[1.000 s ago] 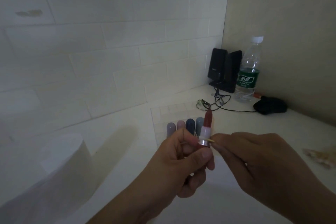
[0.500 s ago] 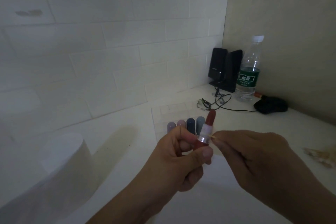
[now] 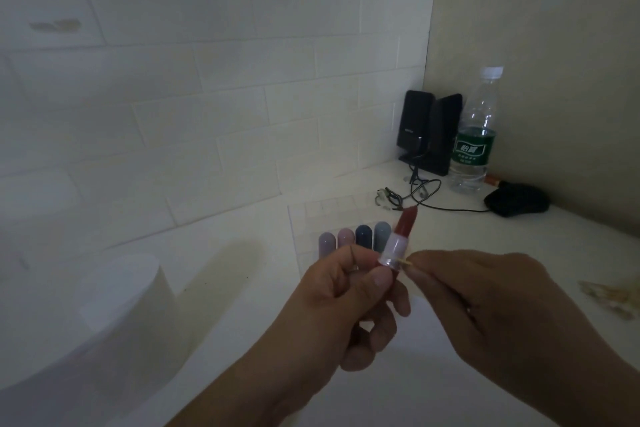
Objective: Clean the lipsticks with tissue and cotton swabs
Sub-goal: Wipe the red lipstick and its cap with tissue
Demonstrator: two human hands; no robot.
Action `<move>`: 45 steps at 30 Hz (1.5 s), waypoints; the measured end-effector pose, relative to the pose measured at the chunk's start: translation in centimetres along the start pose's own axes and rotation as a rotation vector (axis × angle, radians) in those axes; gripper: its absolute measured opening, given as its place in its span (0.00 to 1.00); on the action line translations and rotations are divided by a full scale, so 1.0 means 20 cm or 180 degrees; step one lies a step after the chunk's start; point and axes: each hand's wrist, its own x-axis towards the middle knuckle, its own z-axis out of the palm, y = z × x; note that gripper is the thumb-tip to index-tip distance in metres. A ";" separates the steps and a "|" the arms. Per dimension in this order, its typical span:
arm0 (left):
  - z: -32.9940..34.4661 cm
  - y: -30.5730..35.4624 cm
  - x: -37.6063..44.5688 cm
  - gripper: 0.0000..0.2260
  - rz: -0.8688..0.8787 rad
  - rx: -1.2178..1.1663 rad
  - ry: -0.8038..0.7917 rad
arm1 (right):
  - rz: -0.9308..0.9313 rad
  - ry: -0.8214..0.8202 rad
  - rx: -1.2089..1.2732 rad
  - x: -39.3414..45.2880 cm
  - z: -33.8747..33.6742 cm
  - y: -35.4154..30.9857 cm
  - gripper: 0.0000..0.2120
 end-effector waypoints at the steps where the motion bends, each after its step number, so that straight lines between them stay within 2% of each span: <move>1: 0.00 0.00 0.00 0.13 -0.0025 0.0028 -0.0035 | -0.0004 -0.0019 -0.0008 0.00 0.00 0.00 0.14; 4: 0.01 -0.01 -0.01 0.18 -0.0146 0.0045 -0.0059 | 0.0047 -0.0074 0.0023 -0.01 0.02 0.01 0.11; 6: 0.01 0.00 -0.01 0.16 -0.0254 -0.0047 -0.0074 | -0.0011 -0.0071 -0.0071 -0.01 0.02 0.02 0.06; 9: 0.01 0.02 -0.01 0.10 -0.0574 -0.0258 -0.0017 | 0.0028 -0.0027 0.0043 0.00 0.01 0.01 0.11; 13: 0.01 0.04 0.00 0.11 -0.0986 -0.0549 -0.0043 | -0.0097 -0.0129 0.0056 -0.01 0.02 0.00 0.07; 17: 0.01 0.04 -0.02 0.06 -0.0732 -0.0506 -0.0145 | 0.0000 -0.0211 -0.0115 0.00 0.03 0.00 0.04; 19: -0.01 0.03 -0.02 0.07 -0.0753 -0.0581 -0.0146 | -0.0024 -0.0027 -0.0096 0.00 0.00 0.00 0.03; 21: -0.03 0.03 0.00 0.10 -0.0789 -0.0642 -0.0066 | 0.0141 0.0326 0.0042 0.01 -0.05 0.02 0.10; 23: -0.05 0.03 0.01 0.09 -0.0762 -0.0675 -0.0035 | 0.0172 0.0466 0.0095 0.01 -0.07 0.02 0.12; 32: -0.01 0.02 -0.01 0.10 -0.0722 -0.1046 -0.0433 | 0.0372 0.0214 0.0682 0.01 -0.02 -0.03 0.13; 39: 0.00 0.02 -0.02 0.10 -0.0665 -0.0841 -0.0393 | 0.0214 -0.0059 0.0427 0.01 -0.01 -0.03 0.13; 45: -0.01 0.02 -0.02 0.10 -0.0652 -0.0843 -0.0329 | 0.0203 -0.0057 0.0328 0.00 0.00 -0.02 0.13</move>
